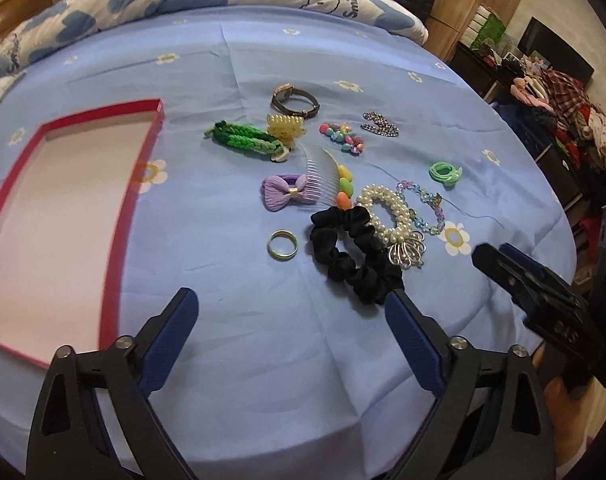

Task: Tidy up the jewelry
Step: 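Grasp the black scrunchie with the left tool while the right tool grasps the beaded bracelet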

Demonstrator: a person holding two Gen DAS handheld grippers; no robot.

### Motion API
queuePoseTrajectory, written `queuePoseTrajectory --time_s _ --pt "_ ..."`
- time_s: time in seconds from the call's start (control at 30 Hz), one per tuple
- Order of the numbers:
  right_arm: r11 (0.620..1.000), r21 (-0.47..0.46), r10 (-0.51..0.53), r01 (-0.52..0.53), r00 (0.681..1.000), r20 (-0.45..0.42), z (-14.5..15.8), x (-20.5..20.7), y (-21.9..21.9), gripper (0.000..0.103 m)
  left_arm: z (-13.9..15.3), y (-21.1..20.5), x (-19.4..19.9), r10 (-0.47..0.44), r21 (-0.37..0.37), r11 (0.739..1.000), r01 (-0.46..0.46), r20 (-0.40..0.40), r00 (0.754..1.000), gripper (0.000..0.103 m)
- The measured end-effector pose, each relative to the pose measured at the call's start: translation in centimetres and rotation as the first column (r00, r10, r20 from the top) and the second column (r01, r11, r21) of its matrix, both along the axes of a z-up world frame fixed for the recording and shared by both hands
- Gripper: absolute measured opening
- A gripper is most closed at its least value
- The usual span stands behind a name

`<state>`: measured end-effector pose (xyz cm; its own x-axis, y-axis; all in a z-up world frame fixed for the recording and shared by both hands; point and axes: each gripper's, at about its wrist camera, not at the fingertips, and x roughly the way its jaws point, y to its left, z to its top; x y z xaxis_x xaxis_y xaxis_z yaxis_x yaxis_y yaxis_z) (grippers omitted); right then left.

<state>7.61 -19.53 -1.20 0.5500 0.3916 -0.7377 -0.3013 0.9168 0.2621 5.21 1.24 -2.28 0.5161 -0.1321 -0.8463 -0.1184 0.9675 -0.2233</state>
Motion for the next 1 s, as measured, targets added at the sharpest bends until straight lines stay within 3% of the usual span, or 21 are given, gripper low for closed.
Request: queuePoseTrajectory --time_s 0.17,0.43,0.53,0.6,0.67,0.7,0.77,0.83,1.0 --pt "1.000 -0.012 -0.012 0.012 0.999 -0.038 -0.9 3.1 -0.2 0.072 -1.3 -0.3 1.9 -0.006 -0.042 0.999 0.005 -0.036 0.999 0.084" --pt "0.999 -0.054 -0.007 0.001 0.994 -0.105 -3.0 6.4 0.0 0.055 -2.8 -0.8 4.2 -0.029 -0.110 0.994 0.019 -0.096 0.995 0.073" --pt "0.996 -0.087 -0.003 -0.007 0.994 -0.113 -3.9 7.1 0.2 0.052 -3.4 -1.3 4.8 -0.046 -0.113 0.993 0.032 -0.115 0.992 0.062" --pt "0.995 -0.100 -0.003 -0.009 0.993 -0.120 -4.3 7.4 0.3 0.048 -3.9 -1.7 5.2 -0.057 -0.121 0.992 0.041 -0.134 0.989 0.046" --pt "0.994 -0.109 -0.002 -0.011 0.993 -0.119 -4.5 7.6 0.4 0.045 -4.1 -2.1 5.3 -0.066 -0.113 0.992 0.051 -0.137 0.988 0.040" --pt "0.992 -0.123 -0.004 -0.010 0.993 -0.114 -4.6 7.6 0.5 0.042 -4.1 -2.3 5.3 -0.073 -0.107 0.993 0.059 -0.134 0.988 0.033" --pt "0.991 -0.135 -0.012 -0.003 0.994 -0.108 -4.7 7.7 0.4 0.020 -4.1 -2.4 5.3 -0.090 -0.117 0.990 0.074 -0.133 0.987 0.017" --pt "0.993 -0.115 -0.016 0.003 0.993 -0.113 -4.7 8.0 0.2 0.008 -4.0 -2.3 5.1 -0.096 -0.132 0.988 0.079 -0.127 0.987 0.014" --pt "0.998 -0.059 -0.021 0.015 0.994 -0.104 -3.9 7.6 -0.5 0.007 -2.9 -1.7 4.2 -0.104 -0.141 0.986 0.091 -0.089 0.991 0.010"
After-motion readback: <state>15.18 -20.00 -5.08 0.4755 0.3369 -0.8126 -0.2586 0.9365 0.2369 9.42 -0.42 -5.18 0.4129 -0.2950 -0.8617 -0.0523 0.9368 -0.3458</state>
